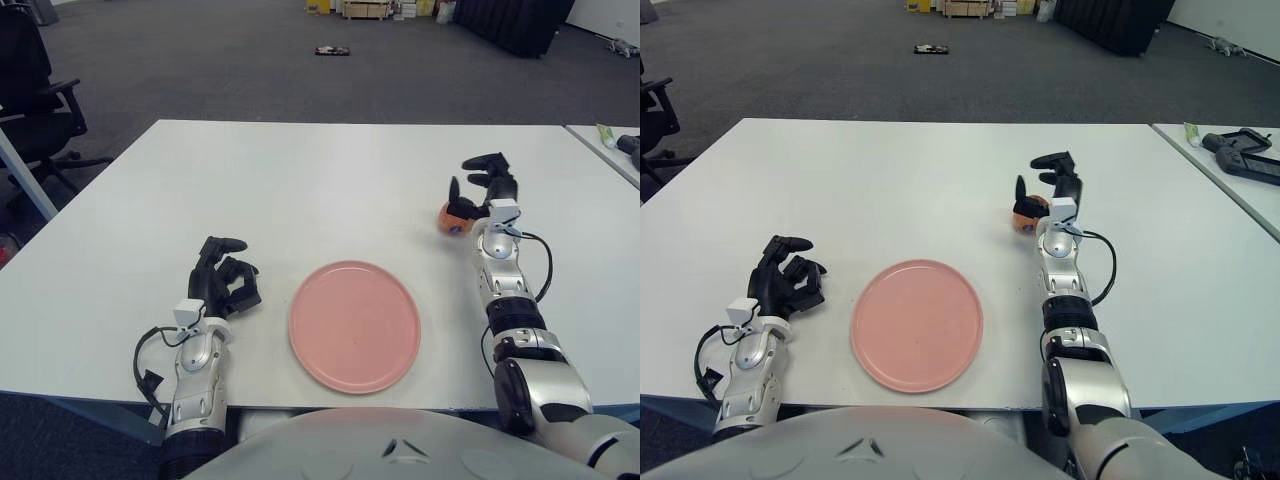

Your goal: Put the apple into the plate.

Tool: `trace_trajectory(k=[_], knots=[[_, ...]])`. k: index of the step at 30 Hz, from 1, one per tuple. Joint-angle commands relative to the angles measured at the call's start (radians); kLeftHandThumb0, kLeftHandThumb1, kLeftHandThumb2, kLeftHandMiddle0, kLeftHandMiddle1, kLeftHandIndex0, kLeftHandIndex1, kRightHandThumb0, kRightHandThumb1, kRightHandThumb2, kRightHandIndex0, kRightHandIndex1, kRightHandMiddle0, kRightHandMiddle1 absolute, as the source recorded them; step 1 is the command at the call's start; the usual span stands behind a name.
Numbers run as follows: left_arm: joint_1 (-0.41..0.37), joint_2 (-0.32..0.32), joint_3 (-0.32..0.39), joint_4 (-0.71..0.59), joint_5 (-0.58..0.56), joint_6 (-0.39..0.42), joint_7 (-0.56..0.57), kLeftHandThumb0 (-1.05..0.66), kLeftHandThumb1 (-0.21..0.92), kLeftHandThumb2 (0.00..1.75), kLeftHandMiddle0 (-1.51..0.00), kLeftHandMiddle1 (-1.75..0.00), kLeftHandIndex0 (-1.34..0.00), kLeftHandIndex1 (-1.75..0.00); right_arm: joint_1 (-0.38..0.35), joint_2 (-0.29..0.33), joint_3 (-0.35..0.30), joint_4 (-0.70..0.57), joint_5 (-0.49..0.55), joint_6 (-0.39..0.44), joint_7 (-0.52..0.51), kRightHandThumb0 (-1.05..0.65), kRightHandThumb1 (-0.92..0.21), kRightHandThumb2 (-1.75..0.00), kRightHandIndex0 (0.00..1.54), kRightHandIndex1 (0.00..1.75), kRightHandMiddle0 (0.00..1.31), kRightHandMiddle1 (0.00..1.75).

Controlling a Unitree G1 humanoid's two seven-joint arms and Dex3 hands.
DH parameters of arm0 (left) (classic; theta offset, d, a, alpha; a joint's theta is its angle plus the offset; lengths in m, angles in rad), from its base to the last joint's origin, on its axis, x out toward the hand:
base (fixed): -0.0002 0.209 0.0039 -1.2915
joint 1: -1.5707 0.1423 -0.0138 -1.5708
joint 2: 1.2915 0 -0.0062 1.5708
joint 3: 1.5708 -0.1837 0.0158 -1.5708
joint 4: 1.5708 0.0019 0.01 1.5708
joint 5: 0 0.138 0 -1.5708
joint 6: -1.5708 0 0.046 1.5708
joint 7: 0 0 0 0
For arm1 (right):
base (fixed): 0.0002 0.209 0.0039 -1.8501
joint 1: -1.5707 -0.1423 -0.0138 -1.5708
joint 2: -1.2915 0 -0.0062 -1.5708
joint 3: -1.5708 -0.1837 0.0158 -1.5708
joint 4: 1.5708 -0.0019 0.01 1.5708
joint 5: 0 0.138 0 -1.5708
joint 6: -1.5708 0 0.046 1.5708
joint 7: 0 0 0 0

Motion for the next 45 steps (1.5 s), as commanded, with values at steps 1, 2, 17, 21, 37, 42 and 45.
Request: trace_trajectory(k=[1, 2, 17, 21, 37, 42, 45], knots=[[-0.002, -0.002, -0.001, 0.003, -0.010, 0.010, -0.003, -0.01, 0.21, 1.46, -0.69, -1.75, -0.46, -1.75, 0.002, -0.084, 0.081, -0.041, -0.141, 0.143, 0.023, -0.89, -0.68, -0.60, 0.01, 0.18, 0.01, 0.17], [-0.002, -0.002, -0.001, 0.002, -0.011, 0.009, -0.003, -0.01, 0.21, 1.46, -0.69, -1.75, -0.46, -1.75, 0.003, -0.094, 0.097, -0.051, -0.167, 0.178, 0.028, -0.92, -0.70, -0.55, 0.01, 0.14, 0.00, 0.14], [0.003, -0.003, -0.001, 0.000, -0.021, 0.004, -0.006, -0.01, 0.24, 1.43, -0.67, -1.75, -0.43, -1.75, -0.037, -0.104, 0.183, -0.018, -0.273, 0.458, 0.047, -1.02, -0.72, -0.21, 0.00, 0.00, 0.00, 0.00], [0.004, -0.001, -0.002, 0.001, -0.018, 0.001, -0.005, -0.01, 0.22, 1.45, -0.68, -1.75, -0.45, -1.75, -0.056, -0.096, 0.192, 0.023, -0.272, 0.490, 0.034, -1.00, -0.70, -0.20, 0.00, 0.00, 0.00, 0.00], [0.005, -0.002, -0.002, -0.001, -0.010, 0.010, 0.006, -0.01, 0.29, 1.37, -0.63, -1.75, -0.40, -1.75, -0.151, -0.070, 0.235, 0.285, -0.271, 0.480, -0.048, -0.92, -0.65, -0.18, 0.00, 0.00, 0.00, 0.00], [0.006, -0.003, -0.002, -0.003, -0.003, 0.016, 0.013, -0.01, 0.26, 1.40, -0.65, -1.75, -0.42, -1.75, -0.183, -0.060, 0.246, 0.376, -0.266, 0.447, -0.077, -0.83, -0.62, -0.18, 0.00, 0.00, 0.00, 0.00], [0.007, -0.003, -0.003, -0.004, 0.000, 0.016, 0.015, -0.01, 0.25, 1.42, -0.66, -1.75, -0.43, -1.75, -0.209, -0.048, 0.250, 0.445, -0.261, 0.425, -0.095, -0.76, -0.58, -0.24, 0.00, 0.00, 0.00, 0.00]])
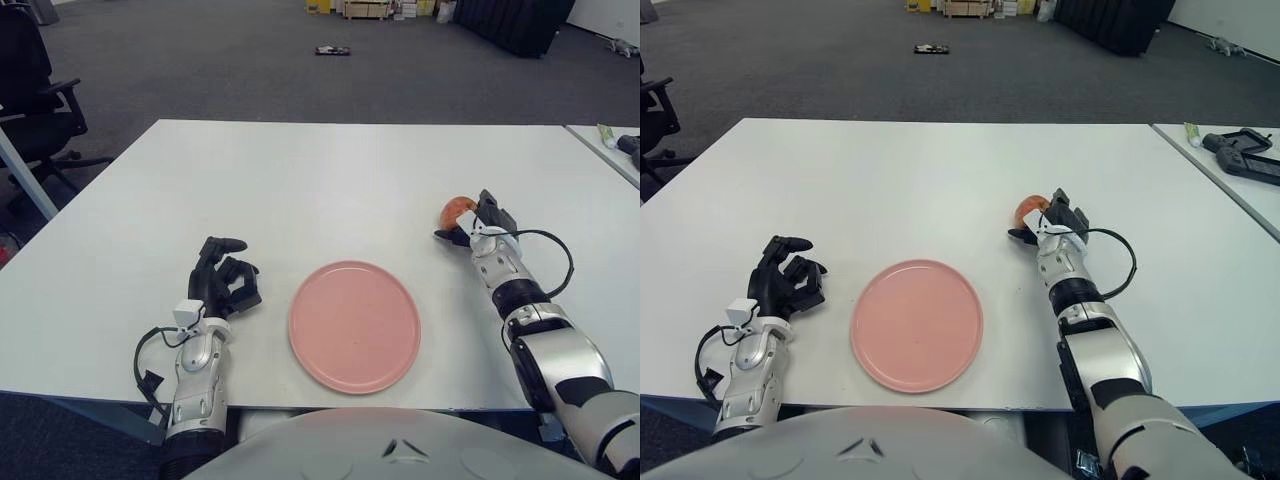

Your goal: Put the apple into the plate.

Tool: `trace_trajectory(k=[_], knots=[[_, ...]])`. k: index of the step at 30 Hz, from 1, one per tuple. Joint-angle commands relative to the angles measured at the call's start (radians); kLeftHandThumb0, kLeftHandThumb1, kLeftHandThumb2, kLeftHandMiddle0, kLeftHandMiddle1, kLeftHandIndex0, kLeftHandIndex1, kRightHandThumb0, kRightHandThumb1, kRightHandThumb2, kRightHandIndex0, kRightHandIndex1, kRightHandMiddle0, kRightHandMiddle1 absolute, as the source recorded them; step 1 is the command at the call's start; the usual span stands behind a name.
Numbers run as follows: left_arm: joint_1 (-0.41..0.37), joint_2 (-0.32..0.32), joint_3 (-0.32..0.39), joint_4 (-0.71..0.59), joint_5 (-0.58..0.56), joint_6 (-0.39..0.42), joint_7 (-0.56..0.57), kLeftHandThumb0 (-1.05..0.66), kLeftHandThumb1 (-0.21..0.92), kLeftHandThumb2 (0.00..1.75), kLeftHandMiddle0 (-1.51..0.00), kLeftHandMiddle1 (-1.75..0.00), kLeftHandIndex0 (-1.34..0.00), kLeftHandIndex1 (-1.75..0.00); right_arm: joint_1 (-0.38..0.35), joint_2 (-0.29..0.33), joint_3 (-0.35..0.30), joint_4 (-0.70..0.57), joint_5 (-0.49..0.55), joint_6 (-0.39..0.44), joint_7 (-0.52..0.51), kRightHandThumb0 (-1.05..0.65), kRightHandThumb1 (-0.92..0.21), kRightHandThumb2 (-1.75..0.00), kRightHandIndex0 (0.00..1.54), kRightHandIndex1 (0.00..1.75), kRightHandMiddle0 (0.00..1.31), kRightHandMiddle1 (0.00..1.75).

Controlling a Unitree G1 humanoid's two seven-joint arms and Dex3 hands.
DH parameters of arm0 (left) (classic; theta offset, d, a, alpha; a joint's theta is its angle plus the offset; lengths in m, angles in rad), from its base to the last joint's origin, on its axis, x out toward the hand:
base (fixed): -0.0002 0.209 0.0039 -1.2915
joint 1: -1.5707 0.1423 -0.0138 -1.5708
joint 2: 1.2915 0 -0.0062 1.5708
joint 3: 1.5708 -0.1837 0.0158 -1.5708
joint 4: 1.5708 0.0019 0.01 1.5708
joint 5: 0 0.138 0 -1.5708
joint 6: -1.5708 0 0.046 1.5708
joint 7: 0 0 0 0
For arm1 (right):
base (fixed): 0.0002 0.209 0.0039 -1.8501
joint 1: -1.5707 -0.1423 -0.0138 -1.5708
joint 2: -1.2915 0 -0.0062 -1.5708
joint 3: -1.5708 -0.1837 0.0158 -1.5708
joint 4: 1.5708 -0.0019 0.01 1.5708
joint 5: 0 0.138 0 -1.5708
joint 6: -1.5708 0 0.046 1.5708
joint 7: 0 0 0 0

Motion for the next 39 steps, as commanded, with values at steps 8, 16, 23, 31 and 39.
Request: trace_trajectory(k=[8, 16, 23, 31, 39], knots=[[0.009, -0.005, -0.003, -0.007, 0.005, 0.020, 0.010, -0.01, 0.27, 1.39, -0.64, -1.75, -0.41, -1.75, -0.099, 0.027, 0.064, 0.182, -0.033, -0.019, -0.024, -0.67, -0.38, -0.81, 0.00, 0.00, 0.00, 0.00], [0.015, -0.005, -0.004, -0.009, 0.013, 0.010, 0.012, -0.01, 0.21, 1.46, -0.69, -1.75, -0.46, -1.75, -0.143, 0.037, 0.087, 0.264, -0.036, -0.034, -0.039, -0.58, -0.40, -0.93, 0.01, 0.38, 0.00, 0.05], [0.023, -0.004, -0.003, -0.013, 0.019, 0.003, 0.010, -0.01, 0.24, 1.43, -0.67, -1.75, -0.44, -1.75, -0.136, 0.035, 0.096, 0.295, -0.034, -0.090, -0.074, -0.51, -0.45, -0.96, 0.02, 0.89, 0.00, 0.58], [0.027, -0.007, 0.000, -0.016, 0.016, 0.010, 0.016, -0.01, 0.34, 1.31, -0.59, -1.75, -0.37, -1.75, -0.128, 0.024, 0.098, 0.307, -0.033, -0.162, -0.114, -0.44, -0.50, -1.01, 0.25, 1.51, 0.24, 1.66], [0.030, -0.009, -0.002, -0.018, 0.014, 0.003, 0.014, -0.01, 0.28, 1.38, -0.63, -1.75, -0.41, -1.75, -0.122, 0.025, 0.089, 0.312, -0.027, -0.200, -0.155, -0.12, -0.41, -1.10, 0.61, 1.39, 0.46, 1.74]])
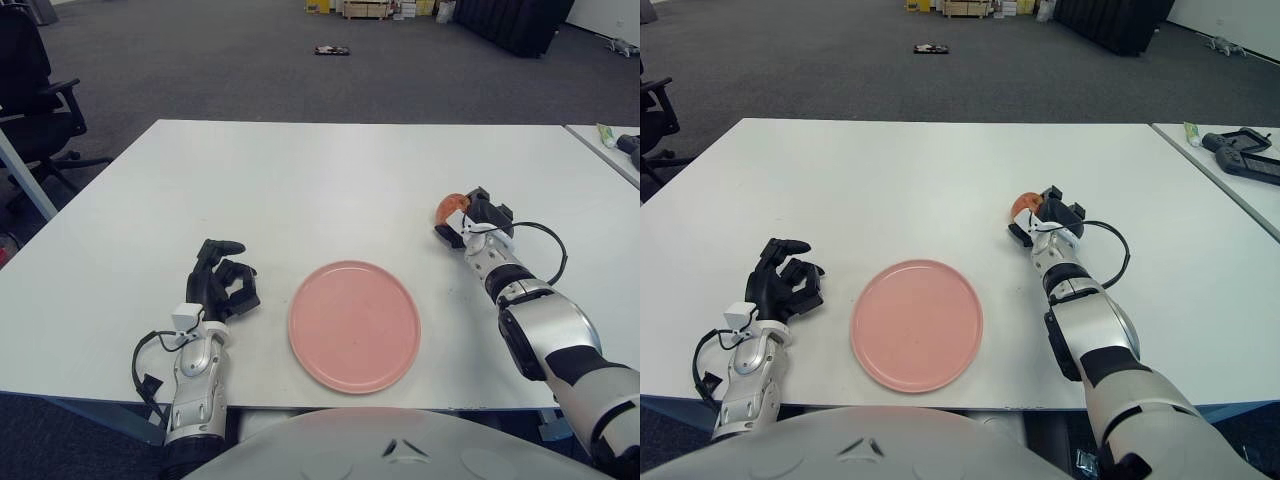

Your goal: Put the apple into the plate.

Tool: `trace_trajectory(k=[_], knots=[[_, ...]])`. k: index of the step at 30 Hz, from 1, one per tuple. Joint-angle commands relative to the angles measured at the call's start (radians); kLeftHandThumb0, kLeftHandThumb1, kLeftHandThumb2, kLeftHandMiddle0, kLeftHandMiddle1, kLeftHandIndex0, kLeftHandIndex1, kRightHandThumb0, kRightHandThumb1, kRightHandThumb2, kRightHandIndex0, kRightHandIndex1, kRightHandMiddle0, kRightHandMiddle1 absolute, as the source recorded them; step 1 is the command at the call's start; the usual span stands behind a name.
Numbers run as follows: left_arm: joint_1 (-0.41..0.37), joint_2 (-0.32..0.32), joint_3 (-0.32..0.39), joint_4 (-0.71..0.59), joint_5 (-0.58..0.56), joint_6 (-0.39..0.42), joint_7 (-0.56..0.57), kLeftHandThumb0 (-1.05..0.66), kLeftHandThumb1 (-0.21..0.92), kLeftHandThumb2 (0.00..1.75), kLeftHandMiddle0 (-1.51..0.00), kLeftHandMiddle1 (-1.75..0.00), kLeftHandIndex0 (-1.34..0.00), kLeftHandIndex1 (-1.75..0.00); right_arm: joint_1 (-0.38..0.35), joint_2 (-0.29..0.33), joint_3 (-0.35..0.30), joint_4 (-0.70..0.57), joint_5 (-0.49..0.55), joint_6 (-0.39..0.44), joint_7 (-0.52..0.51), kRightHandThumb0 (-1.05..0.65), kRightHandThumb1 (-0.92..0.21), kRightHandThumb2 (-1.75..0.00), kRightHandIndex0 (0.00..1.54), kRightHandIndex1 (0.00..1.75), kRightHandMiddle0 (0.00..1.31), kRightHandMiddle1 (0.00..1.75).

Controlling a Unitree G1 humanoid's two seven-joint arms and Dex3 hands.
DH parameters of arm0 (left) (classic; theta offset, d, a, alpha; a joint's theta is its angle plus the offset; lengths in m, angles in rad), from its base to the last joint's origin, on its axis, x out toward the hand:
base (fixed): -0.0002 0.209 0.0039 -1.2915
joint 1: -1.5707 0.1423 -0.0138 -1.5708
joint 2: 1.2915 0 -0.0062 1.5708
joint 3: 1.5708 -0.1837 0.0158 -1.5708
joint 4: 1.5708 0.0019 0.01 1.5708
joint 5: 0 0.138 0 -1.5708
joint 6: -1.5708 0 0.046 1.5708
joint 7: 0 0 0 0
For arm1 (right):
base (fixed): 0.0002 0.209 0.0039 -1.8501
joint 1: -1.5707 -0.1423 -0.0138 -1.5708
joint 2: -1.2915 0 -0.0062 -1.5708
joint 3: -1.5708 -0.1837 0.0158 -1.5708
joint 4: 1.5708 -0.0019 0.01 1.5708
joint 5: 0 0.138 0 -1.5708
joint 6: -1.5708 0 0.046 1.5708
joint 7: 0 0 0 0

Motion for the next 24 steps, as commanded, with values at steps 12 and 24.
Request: trace_trajectory(k=[12, 24], knots=[[0.005, -0.007, 0.004, 0.007, -0.025, 0.007, -0.007, -0.01, 0.31, 1.34, -0.61, -1.75, -0.39, -1.75, 0.011, 0.013, -0.029, 0.014, 0.021, -0.018, -0.073, -0.01, -0.19, -1.46, 0.75, 1.67, 0.47, 1.75], [0.000, -0.001, 0.001, 0.014, -0.020, 0.004, -0.006, -0.01, 0.23, 1.44, -0.67, -1.75, -0.44, -1.75, 0.000, 0.034, -0.050, -0.003, 0.030, 0.013, -0.110, -0.01, -0.03, -1.62, 0.86, 1.66, 0.59, 1.75]])
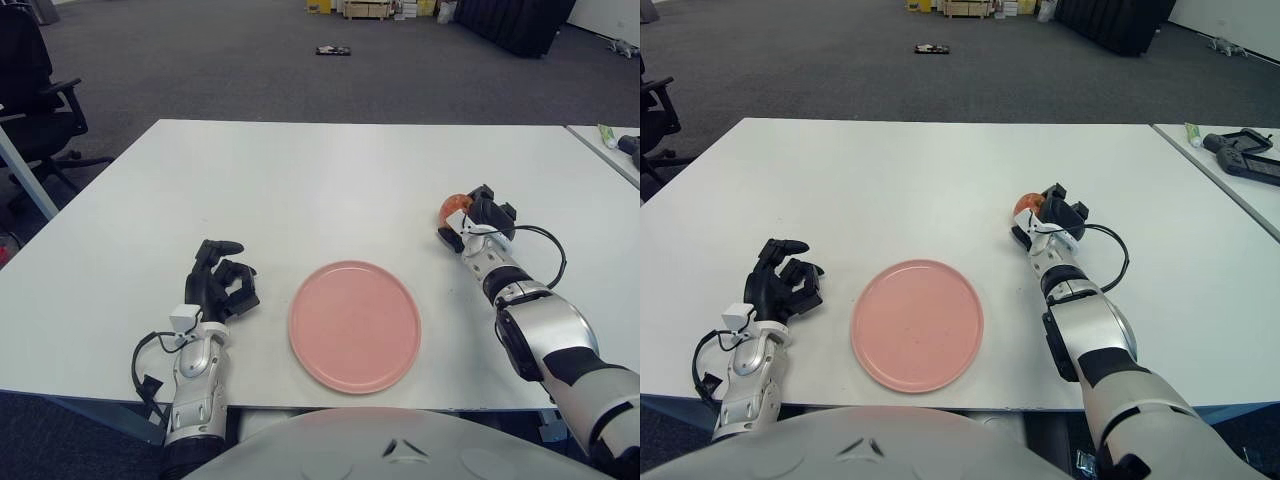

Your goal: Put the apple into the plate.

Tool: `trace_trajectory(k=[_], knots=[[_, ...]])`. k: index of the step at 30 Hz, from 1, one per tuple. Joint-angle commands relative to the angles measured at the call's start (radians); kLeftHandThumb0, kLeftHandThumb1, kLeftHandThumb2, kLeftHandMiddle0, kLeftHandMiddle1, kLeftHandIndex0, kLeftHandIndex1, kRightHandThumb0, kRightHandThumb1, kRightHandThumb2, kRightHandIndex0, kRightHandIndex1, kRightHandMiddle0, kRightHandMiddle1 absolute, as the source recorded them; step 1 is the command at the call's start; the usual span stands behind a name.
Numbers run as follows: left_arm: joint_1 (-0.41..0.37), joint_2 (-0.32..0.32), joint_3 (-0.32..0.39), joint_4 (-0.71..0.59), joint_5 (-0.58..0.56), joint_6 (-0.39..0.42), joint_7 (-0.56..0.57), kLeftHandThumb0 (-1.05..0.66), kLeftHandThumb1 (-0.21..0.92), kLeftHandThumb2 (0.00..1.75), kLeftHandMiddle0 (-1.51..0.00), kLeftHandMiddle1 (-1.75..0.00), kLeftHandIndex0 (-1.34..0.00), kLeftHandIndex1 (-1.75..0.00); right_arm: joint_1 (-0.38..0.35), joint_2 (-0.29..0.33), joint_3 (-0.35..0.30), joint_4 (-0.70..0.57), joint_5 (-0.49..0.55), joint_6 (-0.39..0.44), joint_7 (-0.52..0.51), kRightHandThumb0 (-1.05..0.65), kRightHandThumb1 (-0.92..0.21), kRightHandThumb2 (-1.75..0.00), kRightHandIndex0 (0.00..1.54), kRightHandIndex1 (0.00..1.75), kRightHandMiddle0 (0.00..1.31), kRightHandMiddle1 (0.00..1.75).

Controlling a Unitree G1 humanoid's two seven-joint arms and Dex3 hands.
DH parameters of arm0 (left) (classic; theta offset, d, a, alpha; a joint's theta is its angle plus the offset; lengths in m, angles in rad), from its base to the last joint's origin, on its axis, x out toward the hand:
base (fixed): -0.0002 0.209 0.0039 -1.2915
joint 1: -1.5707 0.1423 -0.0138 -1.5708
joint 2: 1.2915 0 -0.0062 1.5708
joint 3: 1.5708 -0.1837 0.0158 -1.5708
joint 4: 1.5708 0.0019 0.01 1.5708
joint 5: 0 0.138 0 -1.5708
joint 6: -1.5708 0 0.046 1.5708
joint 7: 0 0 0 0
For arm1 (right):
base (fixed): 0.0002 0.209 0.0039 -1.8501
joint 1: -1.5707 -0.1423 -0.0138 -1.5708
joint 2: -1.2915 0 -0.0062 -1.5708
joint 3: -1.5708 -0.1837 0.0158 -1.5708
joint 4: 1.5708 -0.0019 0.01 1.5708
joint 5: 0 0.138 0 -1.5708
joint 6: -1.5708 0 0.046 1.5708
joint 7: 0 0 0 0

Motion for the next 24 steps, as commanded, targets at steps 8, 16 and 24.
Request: trace_trajectory(k=[8, 16, 24], knots=[[-0.008, 0.007, -0.002, 0.018, 0.006, 0.011, -0.001, -0.01, 0.31, 1.34, -0.61, -1.75, -0.38, -1.75, -0.002, 0.017, -0.021, -0.010, 0.020, 0.000, -0.014, -0.01, -0.01, -1.65, 0.87, 1.67, 0.61, 1.75], [-0.015, 0.007, 0.002, 0.026, 0.005, 0.007, 0.002, -0.01, 0.36, 1.29, -0.57, -1.75, -0.35, -1.75, 0.001, 0.020, -0.032, -0.023, 0.028, -0.021, -0.032, -0.01, 0.00, -1.68, 0.85, 1.72, 0.62, 1.75], [-0.021, 0.009, 0.004, 0.035, 0.004, 0.004, 0.002, -0.01, 0.33, 1.32, -0.59, -1.75, -0.37, -1.75, 0.008, 0.012, -0.036, -0.046, 0.034, -0.072, -0.061, -0.01, 0.00, -1.68, 0.86, 1.72, 0.62, 1.75]])
